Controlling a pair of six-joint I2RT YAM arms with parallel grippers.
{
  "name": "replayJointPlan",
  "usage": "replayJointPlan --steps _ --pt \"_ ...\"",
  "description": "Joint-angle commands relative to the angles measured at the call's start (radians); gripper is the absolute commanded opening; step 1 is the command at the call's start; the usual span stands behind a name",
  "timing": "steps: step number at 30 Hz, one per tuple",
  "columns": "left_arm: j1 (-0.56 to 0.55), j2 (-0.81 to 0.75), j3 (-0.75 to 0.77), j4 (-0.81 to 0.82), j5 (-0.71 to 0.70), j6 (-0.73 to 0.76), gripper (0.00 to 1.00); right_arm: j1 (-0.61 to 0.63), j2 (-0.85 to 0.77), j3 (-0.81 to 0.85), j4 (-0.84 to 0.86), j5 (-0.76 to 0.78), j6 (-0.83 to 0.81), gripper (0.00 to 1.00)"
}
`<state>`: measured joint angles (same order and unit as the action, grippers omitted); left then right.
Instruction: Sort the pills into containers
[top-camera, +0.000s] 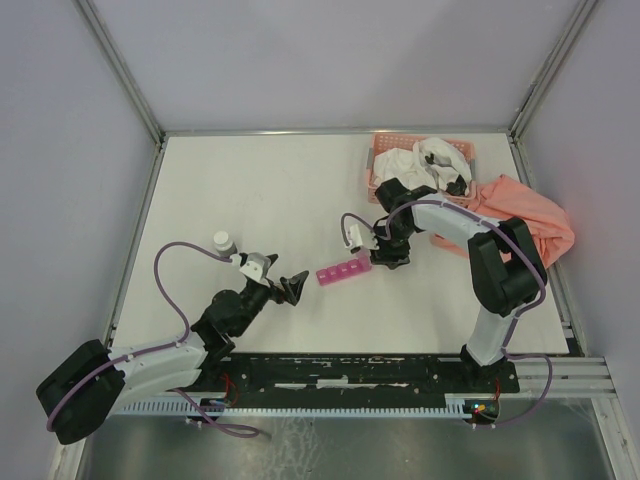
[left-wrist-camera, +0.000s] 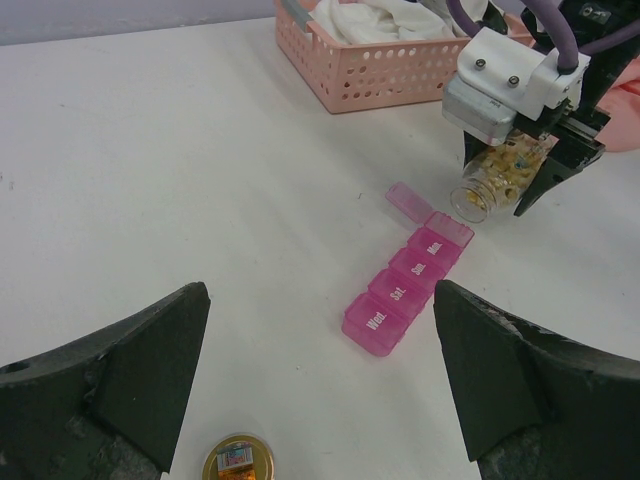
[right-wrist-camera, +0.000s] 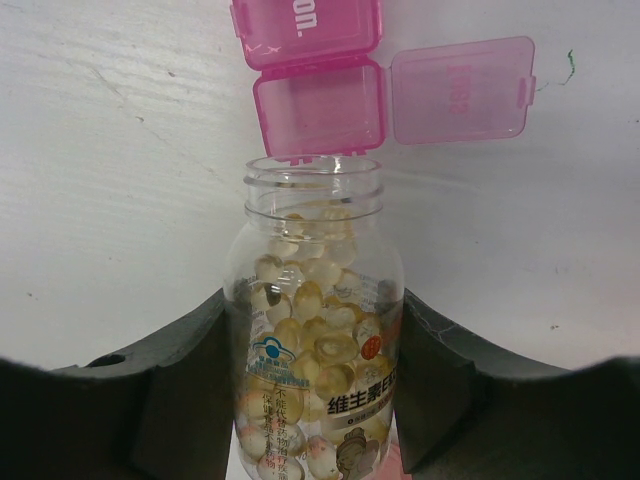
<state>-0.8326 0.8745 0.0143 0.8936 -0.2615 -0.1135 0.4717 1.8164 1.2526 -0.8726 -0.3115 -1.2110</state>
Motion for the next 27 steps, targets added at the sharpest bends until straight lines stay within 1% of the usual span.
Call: replayJointPlan --steps 1,9,14,18,20,21,23,24,26,27 --pt "0.003 -0.003 0.028 0.070 -0.021 0.038 1.00 0.012 0.008 0.046 -0.011 0.028 0.020 0.14" --pt "0.003 -0.007 0.023 0.074 -0.020 0.038 1.00 0.025 0.011 0.050 -0.012 0.054 0.028 0.14" --pt "0.003 -0.009 0.022 0.074 -0.019 0.038 1.00 0.026 0.006 0.058 -0.025 0.031 0.045 0.14" --pt "0.003 -0.010 0.020 0.076 -0.019 0.037 1.00 0.026 -0.007 0.047 -0.001 0.038 0.073 0.14" --pt "0.003 -0.011 0.021 0.076 -0.019 0.037 1.00 0.029 -0.009 0.049 -0.041 0.015 0.051 0.14" --pt "0.004 -0.010 0.020 0.076 -0.019 0.038 1.00 0.030 -0.019 0.033 -0.028 0.013 0.047 0.14" --pt "0.003 -0.012 0.019 0.076 -0.019 0.038 1.00 0.030 -0.037 0.003 0.044 0.055 0.079 0.13" --pt "0.003 -0.012 0.019 0.077 -0.019 0.038 1.00 0.029 -0.029 0.015 0.029 0.066 0.080 0.13" --pt "0.003 -0.010 0.019 0.077 -0.020 0.038 1.00 0.032 -0.025 0.030 -0.032 0.037 0.057 0.13" --pt "0.003 -0.009 0.021 0.078 -0.019 0.039 1.00 0.033 -0.034 0.017 -0.007 0.039 0.081 0.13"
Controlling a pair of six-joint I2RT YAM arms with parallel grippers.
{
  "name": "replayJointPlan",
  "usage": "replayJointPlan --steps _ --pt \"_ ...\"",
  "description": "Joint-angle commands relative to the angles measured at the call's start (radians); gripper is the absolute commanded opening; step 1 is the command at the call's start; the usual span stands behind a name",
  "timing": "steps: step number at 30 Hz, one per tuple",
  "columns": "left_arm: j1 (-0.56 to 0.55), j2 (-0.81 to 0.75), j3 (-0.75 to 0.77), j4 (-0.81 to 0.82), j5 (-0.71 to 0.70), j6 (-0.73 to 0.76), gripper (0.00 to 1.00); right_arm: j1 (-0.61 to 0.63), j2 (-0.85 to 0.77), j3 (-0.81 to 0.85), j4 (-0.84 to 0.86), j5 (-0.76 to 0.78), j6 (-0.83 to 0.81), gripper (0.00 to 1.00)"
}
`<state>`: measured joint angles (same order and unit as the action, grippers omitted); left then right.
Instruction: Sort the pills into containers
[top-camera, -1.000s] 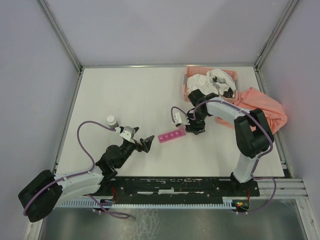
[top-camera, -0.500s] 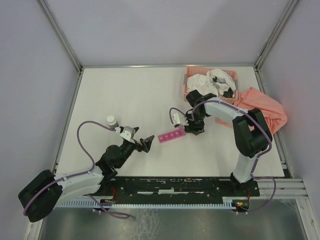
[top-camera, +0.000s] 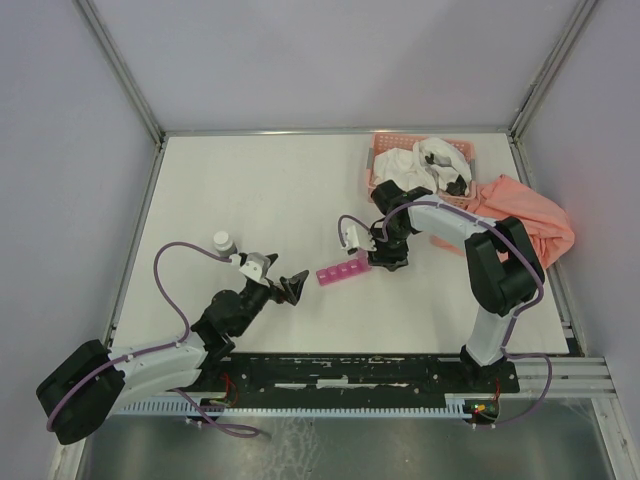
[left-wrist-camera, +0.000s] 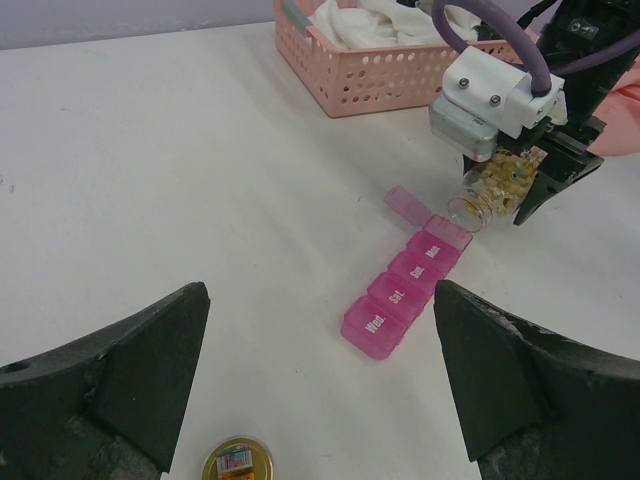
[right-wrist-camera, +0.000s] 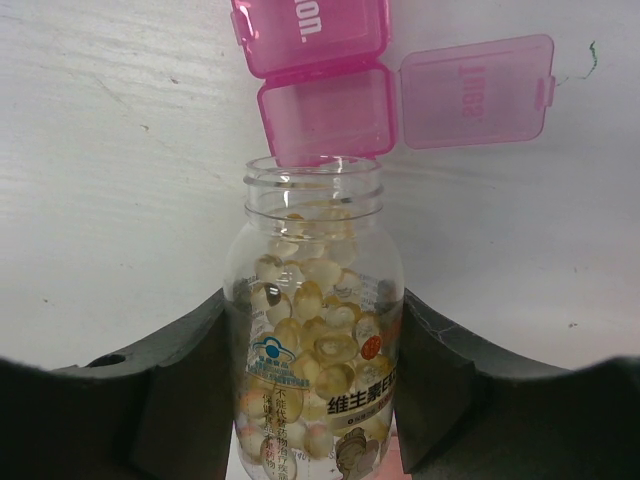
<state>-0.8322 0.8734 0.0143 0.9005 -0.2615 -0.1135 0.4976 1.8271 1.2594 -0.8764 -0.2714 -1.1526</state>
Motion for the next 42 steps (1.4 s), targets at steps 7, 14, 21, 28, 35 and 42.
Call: replayJointPlan --steps 7,14,21,28,35,42 --pt "0.003 -0.012 0.018 0.071 -0.018 0.038 1.00 0.011 -0.065 -0.026 0.080 0.065 0.051 0.12" --pt "0.002 -0.007 0.022 0.068 -0.018 0.038 1.00 0.014 -0.059 -0.002 0.017 0.047 0.032 0.12" --pt "0.002 -0.007 0.023 0.067 -0.016 0.038 1.00 0.013 -0.047 -0.003 0.041 0.046 0.045 0.12" --pt "0.002 -0.005 0.024 0.067 -0.016 0.039 1.00 0.012 -0.096 -0.025 0.071 0.030 0.052 0.12" --pt "0.002 -0.006 0.024 0.066 -0.015 0.040 1.00 0.011 -0.091 -0.044 0.081 0.038 0.051 0.13" --pt "0.003 -0.006 0.024 0.067 -0.013 0.041 1.00 -0.002 -0.082 -0.026 0.090 0.044 0.077 0.12"
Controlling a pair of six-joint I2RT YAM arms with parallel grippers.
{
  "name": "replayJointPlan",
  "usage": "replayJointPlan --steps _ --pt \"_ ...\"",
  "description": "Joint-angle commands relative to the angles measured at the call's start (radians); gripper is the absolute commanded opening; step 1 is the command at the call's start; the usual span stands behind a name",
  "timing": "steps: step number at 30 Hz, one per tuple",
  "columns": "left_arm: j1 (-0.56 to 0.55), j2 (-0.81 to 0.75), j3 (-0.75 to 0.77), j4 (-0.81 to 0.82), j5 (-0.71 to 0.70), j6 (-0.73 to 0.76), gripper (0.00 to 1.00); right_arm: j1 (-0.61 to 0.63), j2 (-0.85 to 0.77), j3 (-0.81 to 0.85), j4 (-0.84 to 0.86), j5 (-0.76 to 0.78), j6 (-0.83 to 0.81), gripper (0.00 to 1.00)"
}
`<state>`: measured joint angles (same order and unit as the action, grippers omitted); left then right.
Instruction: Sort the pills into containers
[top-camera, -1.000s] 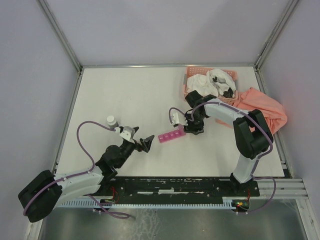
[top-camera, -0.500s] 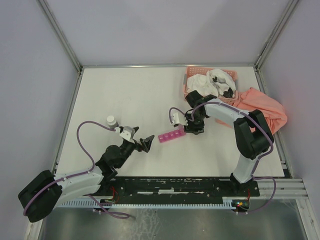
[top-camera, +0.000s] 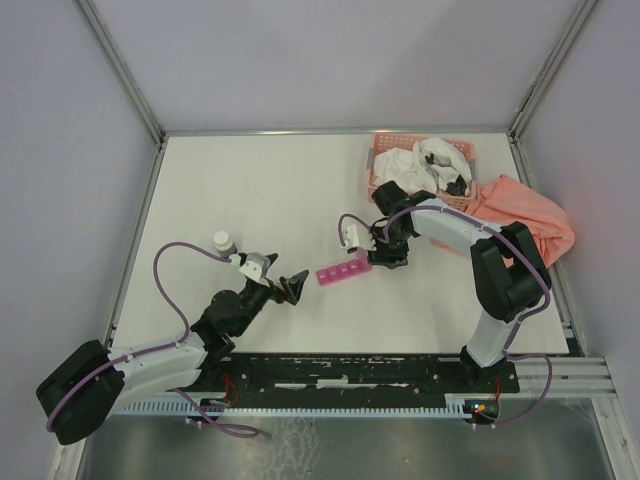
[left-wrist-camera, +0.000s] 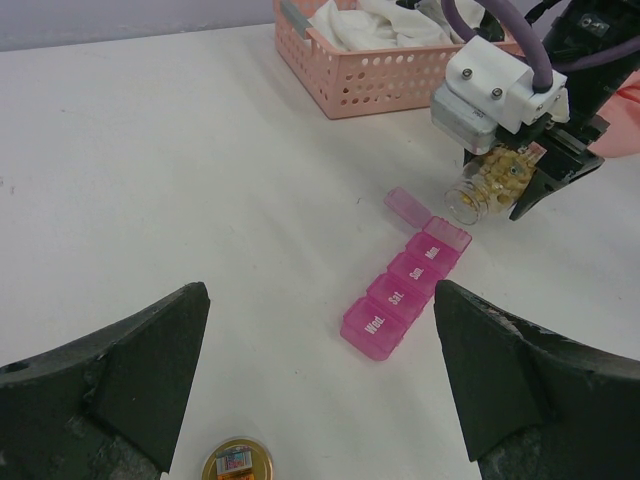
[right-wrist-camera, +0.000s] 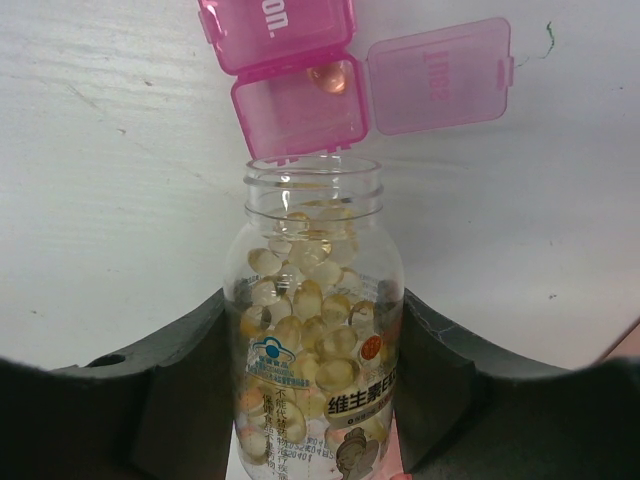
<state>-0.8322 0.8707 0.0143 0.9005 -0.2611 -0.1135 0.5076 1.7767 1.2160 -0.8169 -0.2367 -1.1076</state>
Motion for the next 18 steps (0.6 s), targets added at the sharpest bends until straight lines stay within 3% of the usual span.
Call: replayJointPlan --steps 1,5,7,10,12,15,18 --pt "0.003 -0.003 0.024 0.067 -0.013 0.041 1.00 -0.011 -0.026 0.036 -0.029 -0.023 0.002 0.13" --pt "0.002 0.001 0.026 0.066 -0.012 0.040 1.00 -0.002 -0.034 -0.005 0.069 0.040 0.046 0.11" --pt "0.002 -0.002 0.026 0.066 -0.010 0.041 1.00 -0.004 -0.012 0.039 -0.060 -0.023 -0.019 0.13" --pt "0.002 -0.001 0.025 0.066 -0.011 0.040 1.00 -0.004 -0.037 -0.016 0.083 0.043 0.057 0.11" --pt "0.002 -0.002 0.024 0.066 -0.010 0.041 1.00 -0.005 -0.017 0.035 -0.049 -0.014 -0.007 0.13" --pt "0.003 -0.002 0.024 0.066 -0.011 0.041 1.00 -0.004 -0.048 -0.025 0.100 0.041 0.052 0.11" --pt "0.002 -0.003 0.024 0.066 -0.009 0.042 1.00 -0.003 -0.021 0.024 -0.002 -0.005 0.029 0.12"
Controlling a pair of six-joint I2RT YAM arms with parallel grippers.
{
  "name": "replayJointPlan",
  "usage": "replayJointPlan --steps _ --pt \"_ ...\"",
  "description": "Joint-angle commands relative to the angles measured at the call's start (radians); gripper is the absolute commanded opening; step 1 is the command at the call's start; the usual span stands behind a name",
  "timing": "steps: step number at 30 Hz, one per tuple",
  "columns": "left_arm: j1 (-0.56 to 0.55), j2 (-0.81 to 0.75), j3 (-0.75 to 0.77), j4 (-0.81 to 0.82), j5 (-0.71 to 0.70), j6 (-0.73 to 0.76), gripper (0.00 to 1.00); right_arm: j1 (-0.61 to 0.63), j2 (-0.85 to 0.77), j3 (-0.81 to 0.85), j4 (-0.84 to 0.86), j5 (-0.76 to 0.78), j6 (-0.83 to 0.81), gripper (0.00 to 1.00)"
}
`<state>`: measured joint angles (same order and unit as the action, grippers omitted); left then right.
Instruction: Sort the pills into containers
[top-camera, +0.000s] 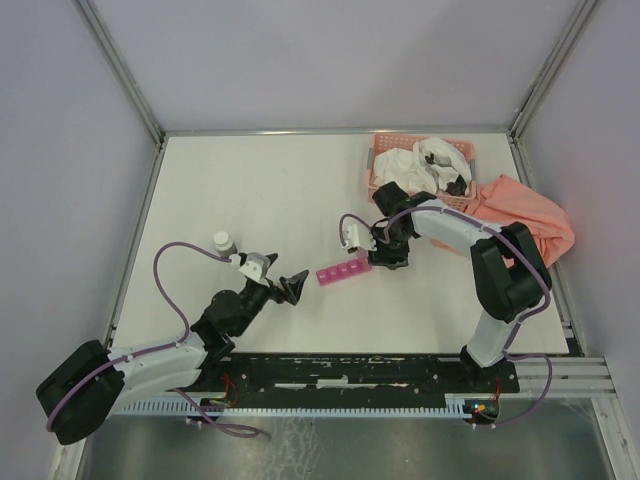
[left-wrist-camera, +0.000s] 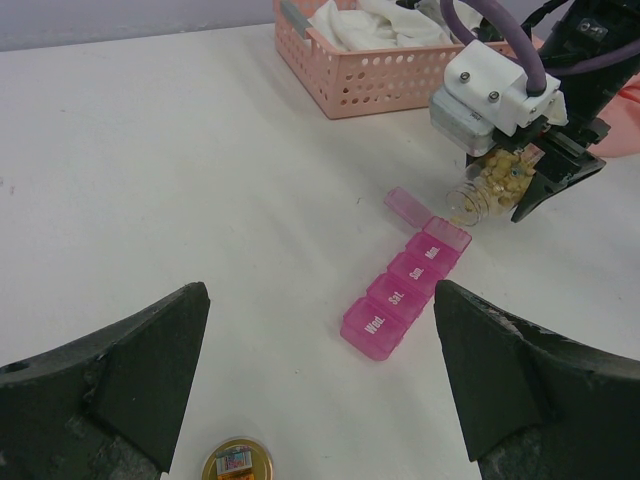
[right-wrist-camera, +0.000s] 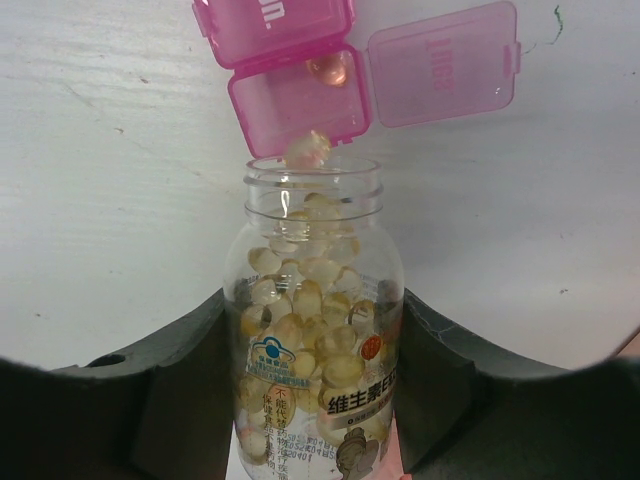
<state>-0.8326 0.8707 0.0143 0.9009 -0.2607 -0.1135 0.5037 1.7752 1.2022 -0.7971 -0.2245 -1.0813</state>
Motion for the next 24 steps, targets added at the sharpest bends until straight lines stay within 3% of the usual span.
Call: replayJointPlan --steps 1,16,21,24 --pt "0.003 -0.003 0.024 0.066 -0.010 0.042 1.00 0.000 -0.027 0.021 0.007 -0.019 0.009 0.12" --pt "0.003 -0.004 0.024 0.066 -0.011 0.042 1.00 -0.027 -0.032 0.000 0.026 -0.118 0.022 0.13" --pt "0.003 -0.024 0.029 0.043 -0.020 0.035 1.00 -0.084 -0.066 0.006 -0.010 -0.261 0.011 0.13" --pt "0.003 -0.061 0.066 -0.069 -0.051 -0.024 0.99 -0.129 -0.122 -0.008 -0.033 -0.414 -0.011 0.13"
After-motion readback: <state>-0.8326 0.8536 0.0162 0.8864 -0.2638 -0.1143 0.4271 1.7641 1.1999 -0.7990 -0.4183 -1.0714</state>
